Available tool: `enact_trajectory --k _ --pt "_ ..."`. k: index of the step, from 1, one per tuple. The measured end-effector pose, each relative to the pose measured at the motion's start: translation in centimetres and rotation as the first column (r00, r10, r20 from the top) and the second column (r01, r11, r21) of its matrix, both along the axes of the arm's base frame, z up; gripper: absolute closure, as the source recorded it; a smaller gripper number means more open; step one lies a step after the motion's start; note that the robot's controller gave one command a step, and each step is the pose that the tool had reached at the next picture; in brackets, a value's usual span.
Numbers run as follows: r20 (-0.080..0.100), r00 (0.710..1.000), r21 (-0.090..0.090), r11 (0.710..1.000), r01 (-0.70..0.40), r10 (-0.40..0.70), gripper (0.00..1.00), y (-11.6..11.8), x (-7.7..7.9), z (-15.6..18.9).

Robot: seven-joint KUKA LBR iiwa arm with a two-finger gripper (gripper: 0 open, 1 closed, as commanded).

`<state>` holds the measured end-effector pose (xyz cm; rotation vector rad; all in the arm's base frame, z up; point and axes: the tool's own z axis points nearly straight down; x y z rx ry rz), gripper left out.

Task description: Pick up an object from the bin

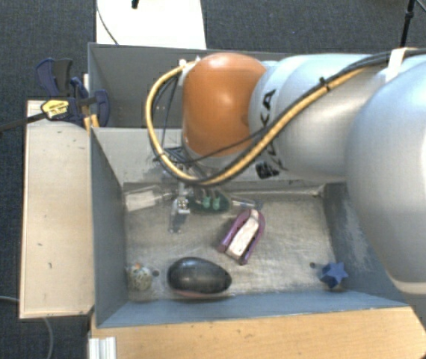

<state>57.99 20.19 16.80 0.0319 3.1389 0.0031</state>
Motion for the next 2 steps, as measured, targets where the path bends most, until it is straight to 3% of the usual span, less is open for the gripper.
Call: enact_trajectory --k 1,2 --pt "-0.004 0.992 -0.002 0.992 0.130 -0.130 0.00 -3.85 0.81 -7.52" --pt "0.000 0.992 0.000 0.992 0.129 -0.129 1.00 -3.68 0.90 -7.23"
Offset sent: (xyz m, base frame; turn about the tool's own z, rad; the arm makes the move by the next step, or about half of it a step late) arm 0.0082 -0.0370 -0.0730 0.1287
